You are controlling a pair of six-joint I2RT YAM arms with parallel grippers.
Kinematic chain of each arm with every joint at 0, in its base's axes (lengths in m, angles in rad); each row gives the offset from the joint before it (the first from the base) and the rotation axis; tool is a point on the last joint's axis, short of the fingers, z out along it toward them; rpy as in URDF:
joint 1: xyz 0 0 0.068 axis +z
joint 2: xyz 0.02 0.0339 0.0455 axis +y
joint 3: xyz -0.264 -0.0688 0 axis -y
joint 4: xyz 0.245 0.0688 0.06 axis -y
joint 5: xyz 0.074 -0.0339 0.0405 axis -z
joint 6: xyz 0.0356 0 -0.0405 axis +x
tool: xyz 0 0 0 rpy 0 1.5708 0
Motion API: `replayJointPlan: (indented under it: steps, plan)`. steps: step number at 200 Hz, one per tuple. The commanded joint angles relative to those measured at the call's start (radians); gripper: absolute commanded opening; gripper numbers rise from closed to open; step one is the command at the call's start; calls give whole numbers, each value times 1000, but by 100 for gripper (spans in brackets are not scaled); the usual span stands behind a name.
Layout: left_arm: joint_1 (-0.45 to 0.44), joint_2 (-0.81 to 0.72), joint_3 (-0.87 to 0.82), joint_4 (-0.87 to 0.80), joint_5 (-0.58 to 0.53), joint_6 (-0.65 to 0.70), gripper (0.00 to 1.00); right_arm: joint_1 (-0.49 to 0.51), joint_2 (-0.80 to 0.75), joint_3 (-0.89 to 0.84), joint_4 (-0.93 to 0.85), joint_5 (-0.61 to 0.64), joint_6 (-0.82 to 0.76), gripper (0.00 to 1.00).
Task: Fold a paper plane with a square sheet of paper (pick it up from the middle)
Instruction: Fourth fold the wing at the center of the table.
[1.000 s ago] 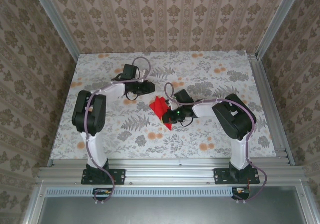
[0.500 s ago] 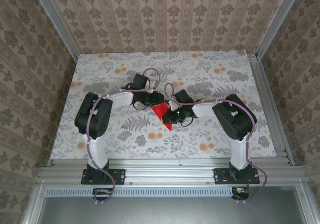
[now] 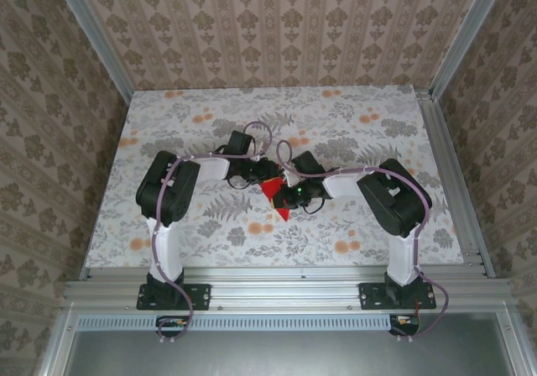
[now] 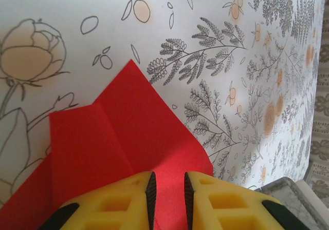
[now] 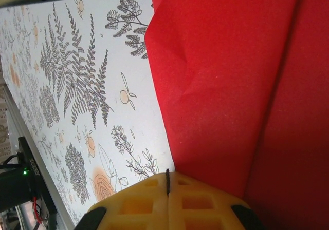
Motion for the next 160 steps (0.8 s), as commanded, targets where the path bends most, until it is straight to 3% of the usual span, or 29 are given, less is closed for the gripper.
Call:
replayJointPlan:
  steps: [1,120,160]
  plan:
    - [-4,72,10,-16,-11,-22,25,21,49,-55,-151,101,-31,7]
    - [31,131,215,-227,-254,78,23,39,45,-88,-202,162,-60,7]
    - [42,146,290,-249,-278,77,23,42,40,-103,-201,167,-65,6]
